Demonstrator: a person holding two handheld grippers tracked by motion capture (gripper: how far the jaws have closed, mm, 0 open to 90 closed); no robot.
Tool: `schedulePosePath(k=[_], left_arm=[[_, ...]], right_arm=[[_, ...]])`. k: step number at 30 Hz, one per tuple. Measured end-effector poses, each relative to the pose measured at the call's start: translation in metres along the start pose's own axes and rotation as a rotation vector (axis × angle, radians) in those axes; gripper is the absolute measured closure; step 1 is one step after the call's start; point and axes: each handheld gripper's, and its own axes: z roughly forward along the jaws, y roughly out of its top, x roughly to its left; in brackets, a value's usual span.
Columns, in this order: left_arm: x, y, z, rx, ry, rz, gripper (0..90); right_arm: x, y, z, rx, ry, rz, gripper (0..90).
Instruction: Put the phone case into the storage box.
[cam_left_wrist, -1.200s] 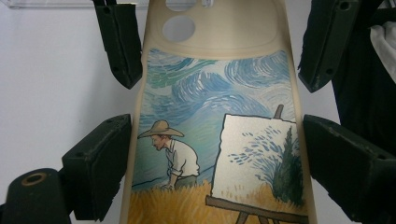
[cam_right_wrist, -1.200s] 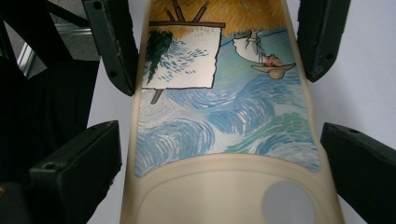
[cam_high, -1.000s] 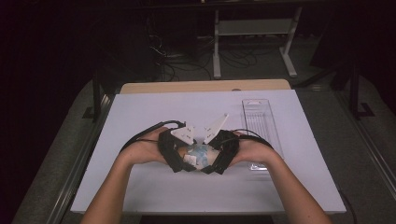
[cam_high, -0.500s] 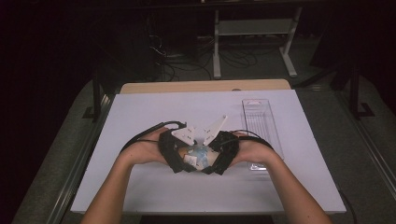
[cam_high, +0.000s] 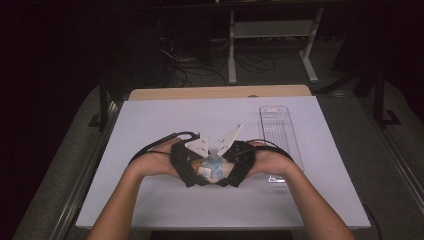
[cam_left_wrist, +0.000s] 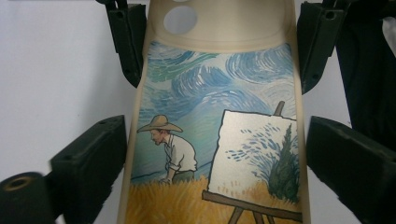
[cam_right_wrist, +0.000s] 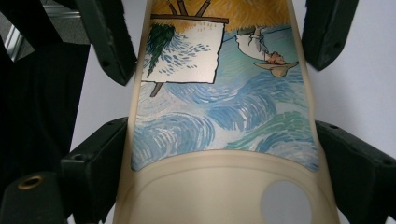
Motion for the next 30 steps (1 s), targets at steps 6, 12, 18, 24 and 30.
schedulePosePath(k=[6, 12, 18, 24, 30], left_arm=[[0.000, -0.003, -0.008, -0.039, 0.026, -0.034, 2.1], [0.002, -0.009, -0.022, -0.059, 0.067, -0.052, 2.1], [0.004, -0.016, -0.033, -0.080, 0.090, -0.090, 2.2], [0.003, -0.022, -0.036, -0.082, 0.120, -0.114, 2.4], [0.005, -0.030, -0.040, -0.098, 0.172, -0.156, 2.3]], right_arm=[[-0.002, -0.001, -0.004, 0.004, -0.012, 0.014, 9.7], [-0.005, -0.004, -0.009, -0.008, -0.028, 0.033, 9.7], [-0.011, -0.007, -0.013, -0.019, -0.037, 0.066, 9.7], [-0.015, -0.012, -0.018, -0.026, -0.067, 0.096, 9.7], [-0.019, -0.015, -0.023, -0.044, -0.087, 0.120, 9.8]])
